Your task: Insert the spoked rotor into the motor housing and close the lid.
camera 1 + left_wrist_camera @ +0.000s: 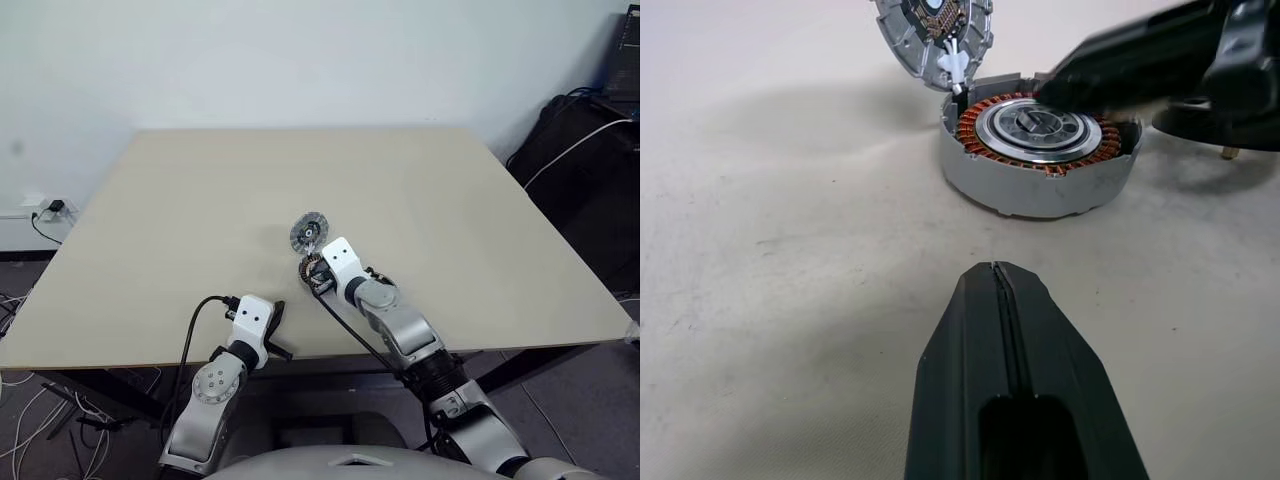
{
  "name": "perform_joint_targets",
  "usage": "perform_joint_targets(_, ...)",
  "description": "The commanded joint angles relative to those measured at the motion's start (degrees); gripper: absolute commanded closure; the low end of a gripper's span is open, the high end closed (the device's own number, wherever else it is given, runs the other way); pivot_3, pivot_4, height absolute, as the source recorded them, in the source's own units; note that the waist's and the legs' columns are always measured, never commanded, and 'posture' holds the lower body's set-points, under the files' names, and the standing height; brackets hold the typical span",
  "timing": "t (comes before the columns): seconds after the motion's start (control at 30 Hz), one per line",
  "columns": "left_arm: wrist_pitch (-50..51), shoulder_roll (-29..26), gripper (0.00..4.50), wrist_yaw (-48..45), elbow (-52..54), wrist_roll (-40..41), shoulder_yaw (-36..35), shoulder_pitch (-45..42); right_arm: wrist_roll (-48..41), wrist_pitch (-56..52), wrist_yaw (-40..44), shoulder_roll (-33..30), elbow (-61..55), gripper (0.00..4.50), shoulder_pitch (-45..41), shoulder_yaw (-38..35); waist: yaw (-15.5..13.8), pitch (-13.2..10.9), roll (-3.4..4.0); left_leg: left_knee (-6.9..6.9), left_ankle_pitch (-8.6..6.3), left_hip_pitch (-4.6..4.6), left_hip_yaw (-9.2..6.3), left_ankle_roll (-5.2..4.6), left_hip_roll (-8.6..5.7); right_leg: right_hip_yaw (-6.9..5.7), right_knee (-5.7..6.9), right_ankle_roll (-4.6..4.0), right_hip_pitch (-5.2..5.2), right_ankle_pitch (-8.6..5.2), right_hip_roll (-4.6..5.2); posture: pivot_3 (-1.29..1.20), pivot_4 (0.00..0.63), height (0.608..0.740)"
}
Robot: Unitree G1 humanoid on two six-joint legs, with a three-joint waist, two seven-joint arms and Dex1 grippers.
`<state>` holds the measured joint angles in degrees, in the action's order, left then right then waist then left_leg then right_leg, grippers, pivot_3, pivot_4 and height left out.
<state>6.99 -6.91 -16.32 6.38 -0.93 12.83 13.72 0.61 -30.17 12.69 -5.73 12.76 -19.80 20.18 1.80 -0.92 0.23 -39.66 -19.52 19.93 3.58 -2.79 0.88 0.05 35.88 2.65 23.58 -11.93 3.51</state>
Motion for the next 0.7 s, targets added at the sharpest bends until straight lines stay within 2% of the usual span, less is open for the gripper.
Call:
perform_joint_targets(0.03,-1.3,0.3,4.5,0.1,0.5,0.5,-0.2,-0.7,0.5,1.9,0.6,0.8,1.3,4.45,-2.2,-1.5,0.0,0.0,0.0,0.0,0.0,0.0,0.0,0.0,0.0,0.0,0.0,0.0,0.0,0.0,0.0,0.0,0.0,0.74)
perform_joint_targets(0.4,-1.5,0.2,4.5,0.1,0.5,0.6,-0.3,-0.6,1.8,4.0,1.8,2.3,5.9,4.45,-3.2,-1.8,0.3,0.0,0.02,0.0,0.02,-0.03,-0.02,0.04,0.0,0.0,0.03,0.0,-0.02,0.01,-0.01,0.0,0.0,0.74)
perform_joint_targets(0.63,-1.4,0.3,4.5,0.2,0.4,0.7,-0.3,-0.5,2.4,5.0,2.9,2.5,5.7,4.45,-3.2,-1.7,0.3,0.0,0.02,0.0,0.03,-0.04,-0.02,0.05,0.0,0.0,0.04,0.0,-0.03,0.01,-0.01,0.0,0.0,0.74)
perform_joint_targets(0.7,-1.4,0.4,4.5,0.3,0.5,0.8,-0.4,-0.5,1.2,5.2,2.7,2.6,3.6,4.45,-2.3,-3.7,0.3,0.0,0.02,0.0,0.03,-0.04,-0.02,0.05,0.0,0.0,0.04,0.0,-0.03,0.01,-0.01,0.0,0.0,0.74)
